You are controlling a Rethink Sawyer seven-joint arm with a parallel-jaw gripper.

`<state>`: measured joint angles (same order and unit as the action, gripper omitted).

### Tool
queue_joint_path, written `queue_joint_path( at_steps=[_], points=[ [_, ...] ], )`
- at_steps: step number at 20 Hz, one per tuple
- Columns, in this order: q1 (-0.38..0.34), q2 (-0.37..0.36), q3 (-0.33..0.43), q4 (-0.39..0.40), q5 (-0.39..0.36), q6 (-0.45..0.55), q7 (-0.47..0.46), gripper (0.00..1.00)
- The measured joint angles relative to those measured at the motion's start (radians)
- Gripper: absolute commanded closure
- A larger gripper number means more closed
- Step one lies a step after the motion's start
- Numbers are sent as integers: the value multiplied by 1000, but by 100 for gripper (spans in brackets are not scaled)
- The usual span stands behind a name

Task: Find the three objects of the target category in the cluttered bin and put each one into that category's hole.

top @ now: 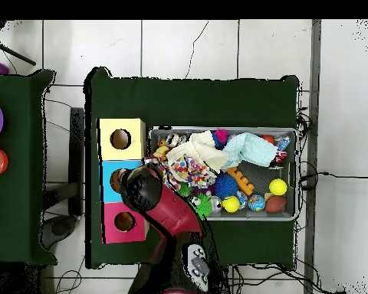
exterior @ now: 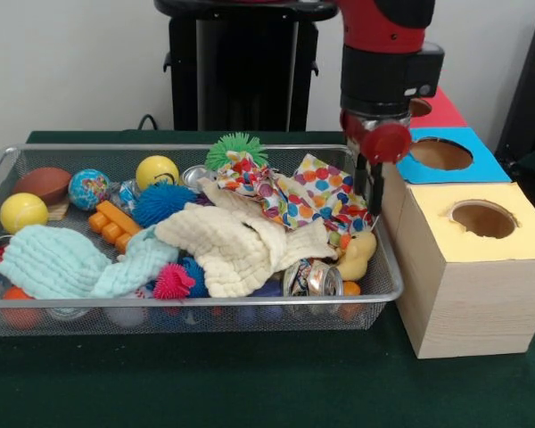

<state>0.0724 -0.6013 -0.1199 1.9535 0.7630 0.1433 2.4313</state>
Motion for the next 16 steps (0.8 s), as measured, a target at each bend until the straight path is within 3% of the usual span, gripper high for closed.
queue_joint_path(
  at_steps=[3, 6, 16],
  points=[
    [21, -26, -15, 0, 6, 58, 1, 0],
    [-7, -37, 7, 0, 10, 53, 1, 0],
    [-193, 22, 112, 0, 10, -171, 1, 0]
  ],
)
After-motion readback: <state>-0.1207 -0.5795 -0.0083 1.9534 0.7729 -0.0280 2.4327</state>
